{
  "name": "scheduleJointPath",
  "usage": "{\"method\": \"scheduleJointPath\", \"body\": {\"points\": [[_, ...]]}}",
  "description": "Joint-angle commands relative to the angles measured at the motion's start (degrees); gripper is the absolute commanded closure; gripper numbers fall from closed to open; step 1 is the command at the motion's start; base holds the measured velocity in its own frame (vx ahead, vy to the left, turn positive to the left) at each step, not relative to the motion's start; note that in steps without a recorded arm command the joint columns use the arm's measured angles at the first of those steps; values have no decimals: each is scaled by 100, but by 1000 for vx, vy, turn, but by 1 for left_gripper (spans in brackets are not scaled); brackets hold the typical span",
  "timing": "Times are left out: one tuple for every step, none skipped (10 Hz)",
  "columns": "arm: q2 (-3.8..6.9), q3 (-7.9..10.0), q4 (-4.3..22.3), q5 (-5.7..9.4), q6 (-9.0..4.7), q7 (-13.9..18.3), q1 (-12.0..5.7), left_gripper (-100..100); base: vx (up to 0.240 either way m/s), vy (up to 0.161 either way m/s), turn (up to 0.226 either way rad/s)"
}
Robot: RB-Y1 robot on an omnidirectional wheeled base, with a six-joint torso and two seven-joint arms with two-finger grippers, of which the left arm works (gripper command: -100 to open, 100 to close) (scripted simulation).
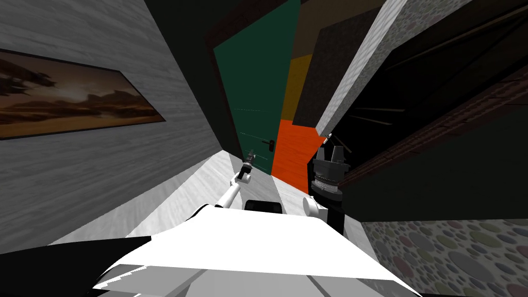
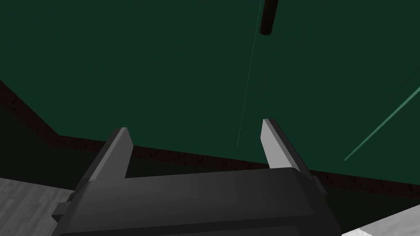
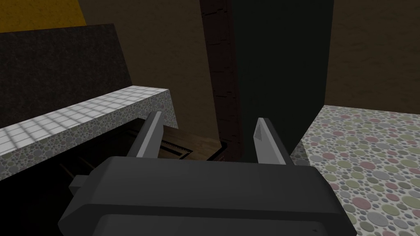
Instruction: Push the door open
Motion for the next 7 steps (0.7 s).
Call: {"method": "scheduleJointPath", "body": {"points": [[-33,-38,286,-7,2,-3,-196,-100,77,37,-71],[-33,-38,315,-7,2,-3,-196,-100,58,32,-26],[-48,-65,502,-10,1,0,-325,-100,53,21,-39],[-65,-90,659,-14,0,3,-449,-100,74,27,-65],[-65,-90,718,-14,0,3,-449,-100,54,22,-27],[-85,-114,904,-17,-1,5,-566,-100,46,19,-45],[-105,-138,1090,-20,-2,8,-682,-100,70,28,-64]]}}
